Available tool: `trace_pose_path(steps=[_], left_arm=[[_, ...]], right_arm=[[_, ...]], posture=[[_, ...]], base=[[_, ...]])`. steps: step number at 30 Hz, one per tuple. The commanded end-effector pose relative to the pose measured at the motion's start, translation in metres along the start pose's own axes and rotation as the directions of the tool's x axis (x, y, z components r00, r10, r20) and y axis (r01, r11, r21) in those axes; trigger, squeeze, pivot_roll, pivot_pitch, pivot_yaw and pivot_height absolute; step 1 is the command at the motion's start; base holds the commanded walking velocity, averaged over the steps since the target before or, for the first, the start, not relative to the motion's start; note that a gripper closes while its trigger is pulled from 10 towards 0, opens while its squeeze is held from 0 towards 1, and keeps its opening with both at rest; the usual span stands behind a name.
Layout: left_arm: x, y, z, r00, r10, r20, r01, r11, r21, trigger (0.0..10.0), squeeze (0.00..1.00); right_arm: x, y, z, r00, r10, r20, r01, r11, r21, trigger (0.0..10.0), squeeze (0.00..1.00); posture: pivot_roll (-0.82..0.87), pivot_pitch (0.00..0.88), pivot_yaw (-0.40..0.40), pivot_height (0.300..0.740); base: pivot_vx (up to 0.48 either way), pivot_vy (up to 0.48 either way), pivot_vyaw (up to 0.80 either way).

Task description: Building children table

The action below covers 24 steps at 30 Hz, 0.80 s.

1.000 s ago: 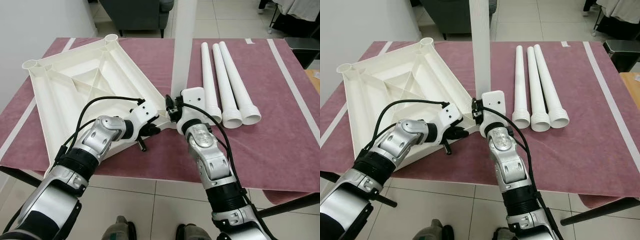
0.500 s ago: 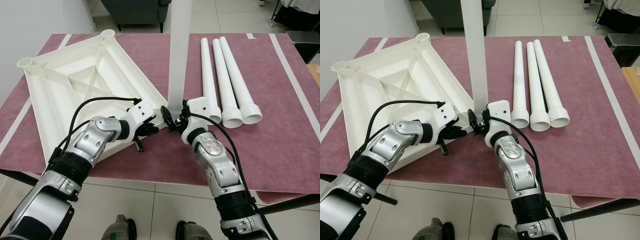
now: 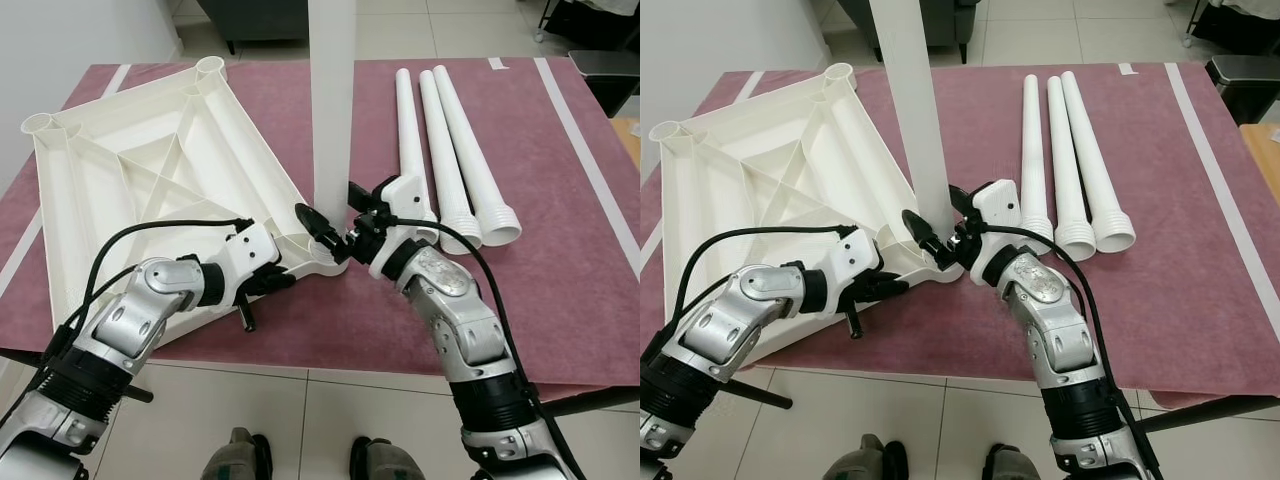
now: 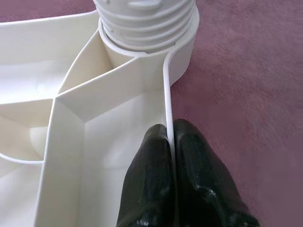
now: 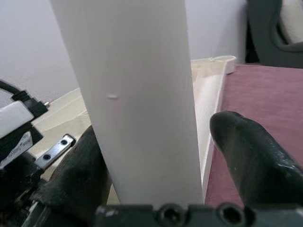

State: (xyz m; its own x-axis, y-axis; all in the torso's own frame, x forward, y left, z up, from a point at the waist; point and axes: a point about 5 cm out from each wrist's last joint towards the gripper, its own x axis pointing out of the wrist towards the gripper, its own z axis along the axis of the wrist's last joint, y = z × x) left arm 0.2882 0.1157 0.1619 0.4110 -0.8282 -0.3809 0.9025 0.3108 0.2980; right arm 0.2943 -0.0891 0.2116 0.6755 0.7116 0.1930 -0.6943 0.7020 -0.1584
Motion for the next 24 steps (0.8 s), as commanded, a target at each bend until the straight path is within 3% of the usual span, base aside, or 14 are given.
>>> trace_pose_path(steps=[1, 3, 10, 11, 21, 24], left_arm=[[-0.01, -0.009, 0.008, 0.987, -0.161, -0.001, 0.161, 0.983, 0.089, 0.0, 0.0], [-0.015, -0.013, 0.003, 0.985, -0.163, -0.054, 0.169, 0.978, 0.122, 0.0, 0.0], [-0.013, -0.015, 0.004, 0.987, -0.153, -0.052, 0.158, 0.98, 0.121, 0.0, 0.0], [-0.008, -0.012, 0.006, 0.99, -0.136, -0.035, 0.139, 0.984, 0.111, 0.0, 0.0], [0.005, -0.002, 0.012, 0.997, -0.08, 0.0, 0.08, 0.993, 0.093, 0.0, 0.0], [0.013, 0.009, 0.015, 1.0, -0.012, 0.006, 0.011, 0.996, 0.084, 0.0, 0.0]], right_arm=[[-0.003, 0.006, -0.002, 0.999, 0.034, -0.008, -0.034, 0.999, 0.022, 10.0, 0.0], [-0.005, 0.009, -0.006, 0.998, 0.058, -0.027, -0.057, 0.998, 0.027, 10.0, 0.0], [-0.008, 0.011, -0.014, 0.996, 0.071, -0.061, -0.07, 0.997, 0.021, 10.0, 0.0], [-0.007, 0.007, -0.017, 0.996, 0.044, -0.075, -0.043, 0.999, 0.016, 0.0, 0.0], [-0.007, -0.004, -0.029, 0.984, -0.101, -0.147, 0.1, 0.995, -0.015, 0.0, 0.0], [-0.006, -0.009, -0.035, 0.963, -0.199, -0.182, 0.198, 0.98, -0.025, 0.0, 0.0]], posture=[[0.02, 0.142, 0.112, 0.74], [0.02, 0.142, 0.112, 0.74], [0.02, 0.136, 0.109, 0.74], [0.01, 0.133, 0.108, 0.74], [0.01, 0.131, 0.106, 0.74], [0.01, 0.129, 0.104, 0.74]], base=[[0.0, 0.0, 0.0], [0.0, 0.0, 0.0], [0.0, 0.0, 0.0], [0.0, 0.0, 0.0], [0.0, 0.0, 0.0], [0.0, 0.0, 0.0]])
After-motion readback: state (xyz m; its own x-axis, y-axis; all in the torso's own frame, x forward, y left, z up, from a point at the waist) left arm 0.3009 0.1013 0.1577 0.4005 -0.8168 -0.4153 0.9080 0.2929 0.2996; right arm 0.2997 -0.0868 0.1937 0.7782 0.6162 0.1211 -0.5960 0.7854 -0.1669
